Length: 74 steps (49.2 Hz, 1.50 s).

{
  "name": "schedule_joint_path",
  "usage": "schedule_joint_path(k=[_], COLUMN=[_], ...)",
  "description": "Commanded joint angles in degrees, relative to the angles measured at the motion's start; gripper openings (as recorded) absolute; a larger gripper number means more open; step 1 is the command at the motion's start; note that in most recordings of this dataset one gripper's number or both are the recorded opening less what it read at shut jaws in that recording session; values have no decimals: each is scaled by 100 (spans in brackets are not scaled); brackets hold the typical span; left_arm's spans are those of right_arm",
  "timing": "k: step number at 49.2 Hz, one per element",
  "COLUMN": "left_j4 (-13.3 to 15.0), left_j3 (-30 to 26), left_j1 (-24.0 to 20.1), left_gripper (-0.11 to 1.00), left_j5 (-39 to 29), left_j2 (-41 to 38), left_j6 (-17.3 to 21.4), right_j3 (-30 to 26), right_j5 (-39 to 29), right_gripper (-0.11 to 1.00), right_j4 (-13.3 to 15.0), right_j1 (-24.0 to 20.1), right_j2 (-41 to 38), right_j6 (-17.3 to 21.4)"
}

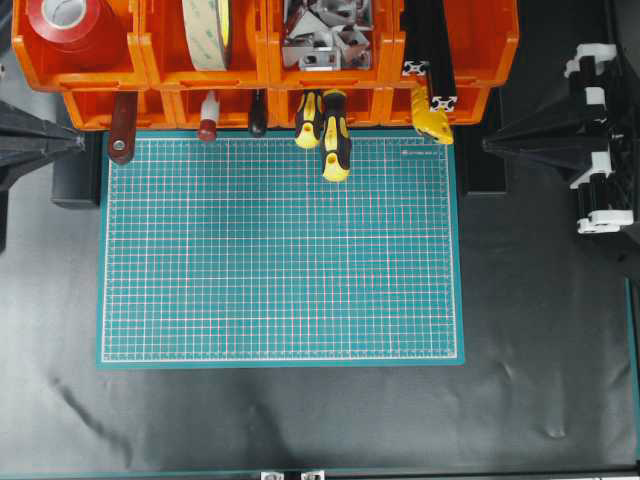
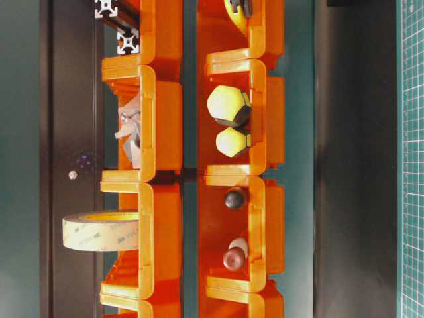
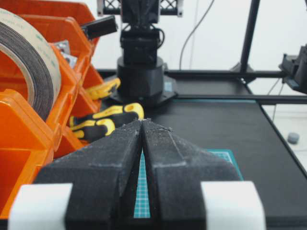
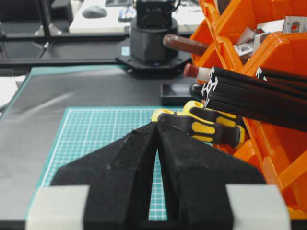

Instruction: Pick frame from container rack with right arm.

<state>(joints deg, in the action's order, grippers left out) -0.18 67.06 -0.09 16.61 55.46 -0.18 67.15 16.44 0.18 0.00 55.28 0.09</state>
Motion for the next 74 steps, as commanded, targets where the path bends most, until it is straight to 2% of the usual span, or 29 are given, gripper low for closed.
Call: schedule_joint_path(k=[1,4,7,13,30,37,46,52,62,69,74], left_j4=[-167,-167,-167,-167,-167,-176,-176,-167,-176,-176,-167], left_j3=[-202,-334,-422,-545,-694,-694,-694,-694,-694,-694,-694], left_j1=[0,-9,-9,-9,44,44,35,35,44,26,18], left_gripper=[6,5,0,0,0,0,0,0,0,0,0], left_j5=[0,-53,-62,-105,-606,-650,-668,-738,-835,-844,-835], left_j2=[-167,-220,-264,-246,-211,-211,-193,-193,-193,-176,-176], left_j6=[-62,-62,-62,-53,-62,-62,-62,-62,-70,-70,-70], right_j3=[-70,-97,-167,-439,-1934,-2531,-3410,-4043,-5001,-5238,-5221], right_j5=[62,-9,-149,-765,-3621,-4465,-5361,-6179,-7770,-8815,-9431], right_gripper=[2,2,2,2,2,2,2,2,2,2,2], right_j4=[-44,-62,-70,-70,-9,167,545,1107,2461,3463,4298], right_j1=[35,35,35,0,-360,-589,-976,-1327,-2039,-2505,-2927], right_j2=[-70,-70,-70,-79,-255,-527,-1204,-1705,-2549,-3138,-3577], right_j6=[53,105,229,563,642,650,650,659,888,1292,1556])
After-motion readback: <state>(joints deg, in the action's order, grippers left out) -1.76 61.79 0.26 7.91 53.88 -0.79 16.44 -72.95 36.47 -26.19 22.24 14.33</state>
